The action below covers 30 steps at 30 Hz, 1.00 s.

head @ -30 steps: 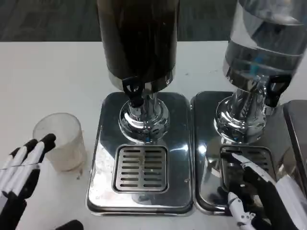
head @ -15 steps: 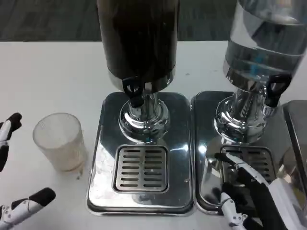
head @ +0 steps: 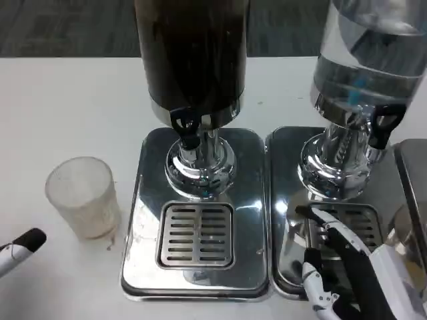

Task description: Grasp the cup under the faucet to collect the drink, then remove the cup.

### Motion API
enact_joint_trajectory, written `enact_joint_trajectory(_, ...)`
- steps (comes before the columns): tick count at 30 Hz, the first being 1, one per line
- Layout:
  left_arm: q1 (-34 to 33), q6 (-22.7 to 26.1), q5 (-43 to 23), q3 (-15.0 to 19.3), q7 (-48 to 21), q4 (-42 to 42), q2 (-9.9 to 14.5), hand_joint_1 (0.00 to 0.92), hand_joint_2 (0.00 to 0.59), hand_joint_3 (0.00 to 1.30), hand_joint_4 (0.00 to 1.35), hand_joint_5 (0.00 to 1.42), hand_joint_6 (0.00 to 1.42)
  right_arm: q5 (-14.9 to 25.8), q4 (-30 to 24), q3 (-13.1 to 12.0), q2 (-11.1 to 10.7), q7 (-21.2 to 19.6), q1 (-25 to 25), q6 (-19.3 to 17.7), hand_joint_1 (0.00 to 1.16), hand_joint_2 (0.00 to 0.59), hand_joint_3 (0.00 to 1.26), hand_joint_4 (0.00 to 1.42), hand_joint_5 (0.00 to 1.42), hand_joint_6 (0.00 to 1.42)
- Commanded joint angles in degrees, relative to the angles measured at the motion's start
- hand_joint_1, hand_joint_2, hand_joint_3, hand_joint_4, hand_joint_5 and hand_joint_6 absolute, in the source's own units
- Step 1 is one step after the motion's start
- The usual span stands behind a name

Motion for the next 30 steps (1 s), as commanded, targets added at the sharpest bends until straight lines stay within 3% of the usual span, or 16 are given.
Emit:
enact_joint_trajectory(1, -4.27, -2.24, -0.99, -1.92, 0.46, 8.07, 1.36, 0.000, 0.024, 0.00, 0.00, 0.03, 0.05, -0.68, 0.57, 0.46, 0.15, -1.26, -0.04, -0.12, 0.44, 0.586, 0.21, 0.15, 0.13, 0.25)
enact_joint_trajectory(11, -10.93, -6.04, -0.36, -5.09, 2.53, 20.73, 3.48, 0.024, 0.018, 0.00, 0.00, 0.03, 0.05, -1.68, 0.03, 0.94, 0.32, -1.83, 0.08, 0.34, 0.44, 0.586, 0.21, 0.15, 0.13, 0.25)
enact_joint_trajectory(30, -18.47, -6.26, 0.60, -11.97, 4.49, 28.55, 3.86, 0.120, 0.025, 0.00, 0.00, 0.04, 0.09, -2.24, -0.30, 1.49, 0.59, -2.17, -0.15, 0.26, 0.44, 0.586, 0.22, 0.16, 0.14, 0.25)
